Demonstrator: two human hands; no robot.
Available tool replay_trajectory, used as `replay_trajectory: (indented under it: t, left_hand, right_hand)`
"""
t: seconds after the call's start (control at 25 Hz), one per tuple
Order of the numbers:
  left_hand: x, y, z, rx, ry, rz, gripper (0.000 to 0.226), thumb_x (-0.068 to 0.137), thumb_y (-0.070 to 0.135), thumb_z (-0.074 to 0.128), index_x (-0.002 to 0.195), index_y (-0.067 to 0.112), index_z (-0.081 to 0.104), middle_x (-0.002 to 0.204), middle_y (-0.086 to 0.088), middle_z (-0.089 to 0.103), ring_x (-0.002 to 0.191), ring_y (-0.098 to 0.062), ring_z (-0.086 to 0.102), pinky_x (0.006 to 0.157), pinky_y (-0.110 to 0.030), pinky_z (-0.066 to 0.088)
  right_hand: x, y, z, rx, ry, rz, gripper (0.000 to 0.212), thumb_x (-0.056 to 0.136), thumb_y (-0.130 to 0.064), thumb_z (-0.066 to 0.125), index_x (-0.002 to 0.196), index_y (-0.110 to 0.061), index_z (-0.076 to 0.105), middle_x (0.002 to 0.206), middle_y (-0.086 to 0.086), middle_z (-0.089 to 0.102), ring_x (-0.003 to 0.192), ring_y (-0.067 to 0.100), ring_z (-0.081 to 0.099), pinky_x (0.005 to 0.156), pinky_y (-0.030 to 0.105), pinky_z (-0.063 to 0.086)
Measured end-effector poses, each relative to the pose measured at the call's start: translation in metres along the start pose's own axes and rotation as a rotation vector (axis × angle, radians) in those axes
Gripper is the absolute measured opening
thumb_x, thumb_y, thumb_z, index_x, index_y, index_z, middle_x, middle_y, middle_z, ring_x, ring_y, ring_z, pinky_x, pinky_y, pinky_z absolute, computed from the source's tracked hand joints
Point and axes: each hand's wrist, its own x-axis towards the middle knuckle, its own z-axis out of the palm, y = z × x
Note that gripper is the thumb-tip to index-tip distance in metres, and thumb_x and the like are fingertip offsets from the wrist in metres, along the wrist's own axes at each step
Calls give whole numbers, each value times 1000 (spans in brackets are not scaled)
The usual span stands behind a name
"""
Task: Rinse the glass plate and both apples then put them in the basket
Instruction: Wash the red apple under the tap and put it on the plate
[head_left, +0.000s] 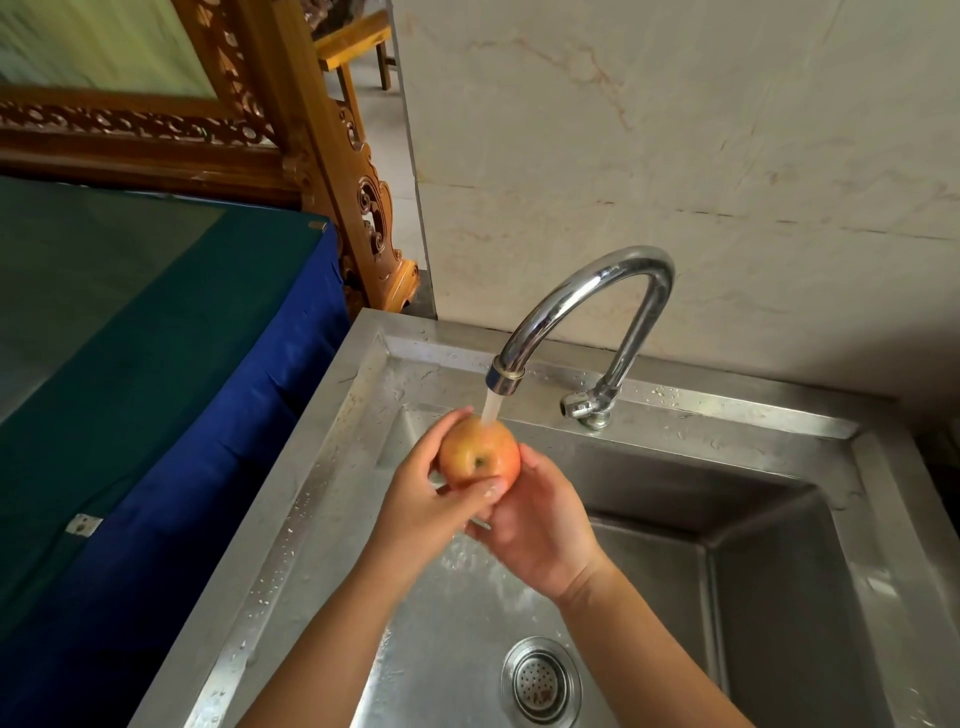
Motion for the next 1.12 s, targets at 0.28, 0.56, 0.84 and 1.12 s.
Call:
replay_trajectory:
  t: [0.28,0.56,0.84,1.12]
  left_hand:
    - [5,-2,1,-34,149,-148,54,66,14,79,110,39,59,115,9,62,101,-8,63,73,-21,55]
    - [9,-10,9,-602,138,-484,45,69,18,75,112,23,62,114,-3,62,106,-22,63,61,-24,58]
    - [8,-13,4,-649,104,-496,45,77,13,68,120,19,58,117,-7,60,104,-24,62,64,-24,59]
    - [-1,-6,3,-646,99,-464,48,77,8,67,123,18,55,121,-10,60,106,-23,63,70,-27,60]
  right_hand:
    - [4,-27,-12,-694,537,-125,32,95,-29,39,104,-10,62,94,10,66,76,19,64,66,23,46]
    - [20,-90,-40,-589,975,-227,20,81,-28,68,68,-13,64,85,5,70,84,20,66,88,34,53]
    - [24,-86,-52,-679,965,-262,10,77,-21,71,72,-12,70,76,3,69,78,20,65,87,35,54]
    - [7,-65,-56,-906,1065,-185,32,77,-34,69,99,-11,62,105,9,69,91,25,64,85,39,51]
